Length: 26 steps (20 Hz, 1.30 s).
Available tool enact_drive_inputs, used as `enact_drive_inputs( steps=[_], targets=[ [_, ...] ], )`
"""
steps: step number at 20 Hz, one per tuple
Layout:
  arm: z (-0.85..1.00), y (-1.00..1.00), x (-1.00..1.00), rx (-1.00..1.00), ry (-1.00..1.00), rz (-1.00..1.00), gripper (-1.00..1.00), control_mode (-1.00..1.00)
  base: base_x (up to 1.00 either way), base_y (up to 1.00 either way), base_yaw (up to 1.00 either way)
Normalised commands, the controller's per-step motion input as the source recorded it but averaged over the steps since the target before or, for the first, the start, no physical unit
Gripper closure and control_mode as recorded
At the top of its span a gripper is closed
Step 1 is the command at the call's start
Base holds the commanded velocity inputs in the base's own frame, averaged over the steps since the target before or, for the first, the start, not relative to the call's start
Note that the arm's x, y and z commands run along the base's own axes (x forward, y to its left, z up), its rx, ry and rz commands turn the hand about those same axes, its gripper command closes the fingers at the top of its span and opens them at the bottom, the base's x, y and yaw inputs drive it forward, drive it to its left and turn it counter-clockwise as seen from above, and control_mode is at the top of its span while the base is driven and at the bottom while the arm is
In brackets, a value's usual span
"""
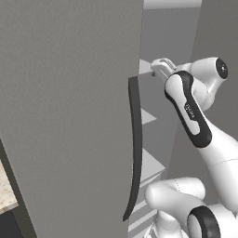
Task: Take the garlic and carrot from the second highest rack and move them to the highest rack where the cucumber and garlic are located, to maximize freezer space. Close the freezer door after rearranging.
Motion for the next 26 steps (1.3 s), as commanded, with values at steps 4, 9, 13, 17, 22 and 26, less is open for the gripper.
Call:
enact_drive_inputs(
  steps=[4,9,13,17,22,26],
  targets=[
    [-0.30,0.06,-0.35,0.09,0.03,0.00,-1.00,-1.00,0.00,0.00,0.00],
    [-0.33,0.12,-0.11,0.07,0.13,0.00,-1.00,-1.00,0.00,0.00,0.00],
    [-0.40,0.20,0.00,0.00,0.30,0.00,-1.00,-1.00,0.00,0.00,0.00],
    [-0.39,0.04,0.01,0.13,0.22,0.00,-1.00,-1.00,0.00,0.00,0.00],
    [-0.38,0.00,0.16,0.31,0.08,0.00,-1.00,-1.00,0.00,0.00,0.00],
    [-0.23,0.07,0.41,0.20,0.17,0.00,-1.00,-1.00,0.00,0.00,0.00]
  ],
)
